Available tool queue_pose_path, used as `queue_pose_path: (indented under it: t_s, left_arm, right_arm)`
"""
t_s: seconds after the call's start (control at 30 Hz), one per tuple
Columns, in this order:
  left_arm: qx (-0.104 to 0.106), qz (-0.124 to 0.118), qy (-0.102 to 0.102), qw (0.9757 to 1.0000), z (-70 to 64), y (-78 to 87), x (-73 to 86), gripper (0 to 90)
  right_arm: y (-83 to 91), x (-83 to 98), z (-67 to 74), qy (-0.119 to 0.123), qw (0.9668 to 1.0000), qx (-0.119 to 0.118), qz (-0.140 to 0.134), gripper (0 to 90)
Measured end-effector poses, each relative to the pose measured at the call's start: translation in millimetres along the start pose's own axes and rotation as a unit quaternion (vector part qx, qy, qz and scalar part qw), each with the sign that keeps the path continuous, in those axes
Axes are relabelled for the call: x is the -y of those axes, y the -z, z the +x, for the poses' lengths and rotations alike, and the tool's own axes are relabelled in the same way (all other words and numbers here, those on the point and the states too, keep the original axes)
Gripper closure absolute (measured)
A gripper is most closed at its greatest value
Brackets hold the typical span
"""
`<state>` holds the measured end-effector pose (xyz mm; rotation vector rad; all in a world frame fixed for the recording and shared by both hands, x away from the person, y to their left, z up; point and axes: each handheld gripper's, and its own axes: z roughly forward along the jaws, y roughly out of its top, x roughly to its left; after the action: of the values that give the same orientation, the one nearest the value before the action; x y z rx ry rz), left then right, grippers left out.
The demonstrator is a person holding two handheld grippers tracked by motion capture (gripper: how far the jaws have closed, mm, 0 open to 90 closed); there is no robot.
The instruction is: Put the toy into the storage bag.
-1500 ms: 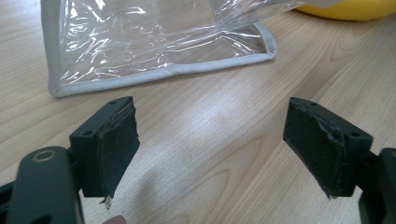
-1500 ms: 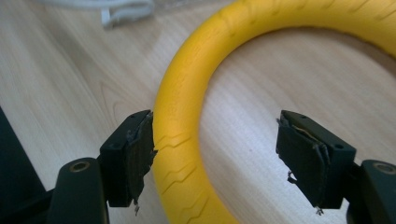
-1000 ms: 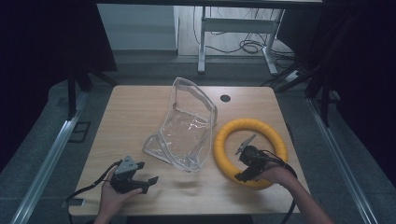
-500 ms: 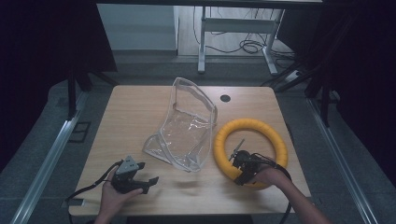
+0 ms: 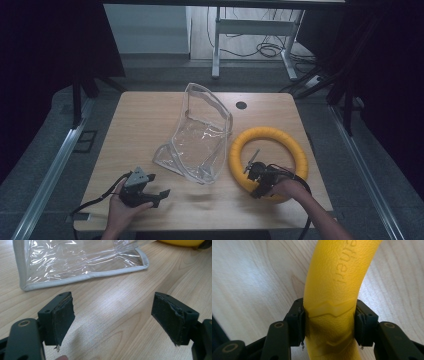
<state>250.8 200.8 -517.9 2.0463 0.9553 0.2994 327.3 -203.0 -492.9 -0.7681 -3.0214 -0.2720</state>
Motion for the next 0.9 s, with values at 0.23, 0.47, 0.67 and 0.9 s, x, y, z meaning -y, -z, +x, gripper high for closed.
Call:
queue_pose_path:
  t_s: [0.23,0.47,0.67,0.9]
  left_arm:
    - [0.0,0.001,0.002,1.0,0.1,-1.2,0.2,18.2]
    - [0.0,0.001,0.002,1.0,0.3,-1.3,0.2,18.2]
    - [0.0,-0.001,0.003,1.0,0.4,-1.2,0.1,18.2]
    - [0.0,-0.001,0.003,1.0,0.5,-1.6,0.2,18.3]
  right_arm:
    - [41.7,13.7,-17.7,-0.037,0.9909,-0.048,-0.12,50.9]
    - [63.2,23.5,-28.6,-0.058,0.9782,-0.072,-0.186,51.1]
    - [68.9,26.9,-32.9,-0.064,0.9731,-0.078,-0.207,51.2]
    - [78.3,31.9,-40.1,-0.079,0.9639,-0.084,-0.24,51.2]
